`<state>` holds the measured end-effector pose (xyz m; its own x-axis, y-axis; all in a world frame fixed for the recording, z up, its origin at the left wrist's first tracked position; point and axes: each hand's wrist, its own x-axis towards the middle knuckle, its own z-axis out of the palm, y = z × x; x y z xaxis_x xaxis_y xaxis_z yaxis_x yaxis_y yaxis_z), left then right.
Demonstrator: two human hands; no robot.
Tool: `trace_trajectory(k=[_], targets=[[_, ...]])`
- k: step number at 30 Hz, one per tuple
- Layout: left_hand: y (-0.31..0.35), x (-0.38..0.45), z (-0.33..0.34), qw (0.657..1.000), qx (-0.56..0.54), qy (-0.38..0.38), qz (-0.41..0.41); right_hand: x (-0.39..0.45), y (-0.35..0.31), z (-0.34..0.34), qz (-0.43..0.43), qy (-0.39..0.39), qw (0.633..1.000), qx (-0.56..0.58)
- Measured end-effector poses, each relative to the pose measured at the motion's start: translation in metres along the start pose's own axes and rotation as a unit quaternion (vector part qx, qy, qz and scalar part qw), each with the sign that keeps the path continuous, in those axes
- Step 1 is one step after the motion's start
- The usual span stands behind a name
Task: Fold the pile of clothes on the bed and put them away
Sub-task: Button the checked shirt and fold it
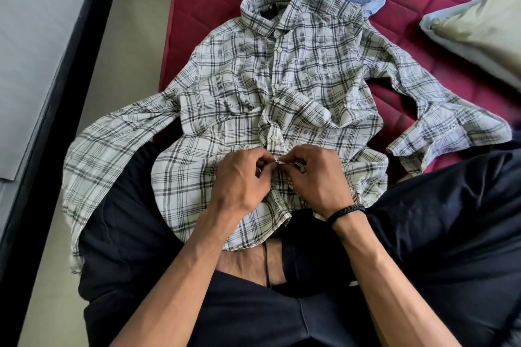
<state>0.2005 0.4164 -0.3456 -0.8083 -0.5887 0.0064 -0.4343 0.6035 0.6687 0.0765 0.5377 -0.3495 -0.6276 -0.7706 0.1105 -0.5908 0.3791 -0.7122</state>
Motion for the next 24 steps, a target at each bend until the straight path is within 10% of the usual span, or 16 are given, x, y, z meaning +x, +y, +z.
trace_trajectory(k=[19, 24], targets=[[0.0043, 0.0018, 0.0009, 1.000, 0.011, -0.005, 0.002, 0.0006, -0.0025, -0.0014, -0.019, -0.001, 0.998, -0.062], [0.0019, -0.0032, 0.0046, 0.996, 0.083, -0.011, -0.038, 0.0039, -0.0046, -0.0029, -0.001, -0.111, 0.994, -0.020]])
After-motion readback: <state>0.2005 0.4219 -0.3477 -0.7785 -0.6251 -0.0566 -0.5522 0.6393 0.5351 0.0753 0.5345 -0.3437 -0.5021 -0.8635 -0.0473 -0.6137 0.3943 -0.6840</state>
